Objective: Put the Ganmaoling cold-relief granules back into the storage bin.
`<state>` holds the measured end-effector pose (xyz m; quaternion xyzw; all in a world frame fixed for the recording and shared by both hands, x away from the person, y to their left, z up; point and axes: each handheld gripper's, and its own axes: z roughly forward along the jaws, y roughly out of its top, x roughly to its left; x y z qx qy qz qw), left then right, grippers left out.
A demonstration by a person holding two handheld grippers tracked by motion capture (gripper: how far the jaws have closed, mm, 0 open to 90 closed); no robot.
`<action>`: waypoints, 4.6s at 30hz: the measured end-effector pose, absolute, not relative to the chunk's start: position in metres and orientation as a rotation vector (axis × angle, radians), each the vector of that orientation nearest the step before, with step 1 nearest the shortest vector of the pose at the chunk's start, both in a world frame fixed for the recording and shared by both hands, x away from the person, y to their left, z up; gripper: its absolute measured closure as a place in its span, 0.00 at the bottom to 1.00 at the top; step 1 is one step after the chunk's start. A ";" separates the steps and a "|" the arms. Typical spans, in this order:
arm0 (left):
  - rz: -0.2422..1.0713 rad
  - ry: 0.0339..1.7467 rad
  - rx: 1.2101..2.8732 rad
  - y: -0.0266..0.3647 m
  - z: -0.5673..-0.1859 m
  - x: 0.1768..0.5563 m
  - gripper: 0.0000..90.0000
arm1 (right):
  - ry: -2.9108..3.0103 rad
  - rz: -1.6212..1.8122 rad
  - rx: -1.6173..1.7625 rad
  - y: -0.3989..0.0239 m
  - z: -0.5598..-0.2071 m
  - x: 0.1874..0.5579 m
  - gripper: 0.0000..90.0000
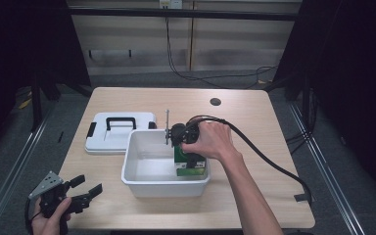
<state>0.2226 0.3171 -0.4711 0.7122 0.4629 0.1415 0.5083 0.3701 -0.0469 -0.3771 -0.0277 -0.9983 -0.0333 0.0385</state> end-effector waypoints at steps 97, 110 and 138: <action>0.340 1.125 1.715 0.317 -0.472 0.223 0.18 | -3.065 -0.430 -0.246 -0.081 -0.364 0.371 0.16; 0.339 1.124 1.717 0.317 -0.472 0.223 0.18 | -3.058 -0.558 -0.298 -0.104 -0.353 0.362 0.23; 0.340 1.123 1.707 0.317 -0.471 0.221 0.18 | -3.043 -1.123 -0.644 -0.186 -0.354 0.326 0.18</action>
